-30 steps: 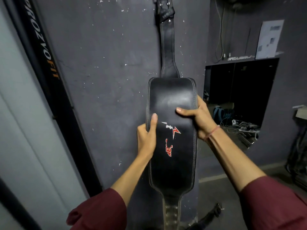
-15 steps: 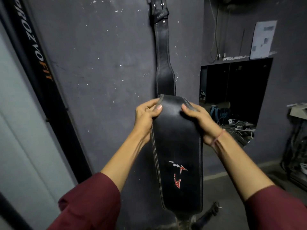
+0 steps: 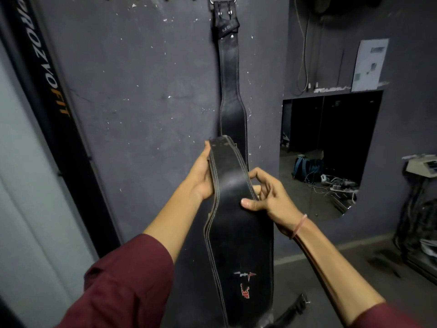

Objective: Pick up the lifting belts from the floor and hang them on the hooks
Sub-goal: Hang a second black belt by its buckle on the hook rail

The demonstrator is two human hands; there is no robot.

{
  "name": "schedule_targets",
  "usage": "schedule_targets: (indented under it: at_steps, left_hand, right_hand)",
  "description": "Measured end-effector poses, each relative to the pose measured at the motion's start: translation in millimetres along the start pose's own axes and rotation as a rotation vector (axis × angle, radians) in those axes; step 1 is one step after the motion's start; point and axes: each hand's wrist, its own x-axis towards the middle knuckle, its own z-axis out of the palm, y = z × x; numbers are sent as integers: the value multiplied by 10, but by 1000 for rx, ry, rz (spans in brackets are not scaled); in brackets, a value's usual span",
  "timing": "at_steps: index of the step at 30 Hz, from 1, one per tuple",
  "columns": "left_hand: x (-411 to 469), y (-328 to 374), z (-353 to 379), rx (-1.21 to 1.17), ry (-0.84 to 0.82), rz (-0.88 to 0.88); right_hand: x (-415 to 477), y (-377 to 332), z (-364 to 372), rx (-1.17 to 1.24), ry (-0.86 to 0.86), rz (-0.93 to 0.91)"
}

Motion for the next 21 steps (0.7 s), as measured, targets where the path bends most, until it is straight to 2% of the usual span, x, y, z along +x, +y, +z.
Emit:
schedule_targets:
  at_steps: [2,5,7,10,12,15,19,21]
  left_hand:
    - [89,88,0,-106,77,58]
    - [101,188,21,-25,120,262]
    - [70,122,93,53,90,439]
    - [14,-32,227,149,41,568]
    - [-24,-87,282,148,-1,604]
    - [-60,-63,328,117,31,650]
    - [-66,-9,278,82,98,673]
    - [-47,-56,227,115,89,643]
  right_hand:
    - [-49,101,-26,0,-54,55]
    - [-105,300,-12,-34,-72,124]
    - [-62,303,91,-59,-16,99]
    - [205,41,209,-87,178,-63]
    - [425,-185,185,-90,317,-164]
    - [462,-167,182,-42,329,-193]
    - [-51,486,203,-47,224,14]
    - [-177,646,215,-60,225,79]
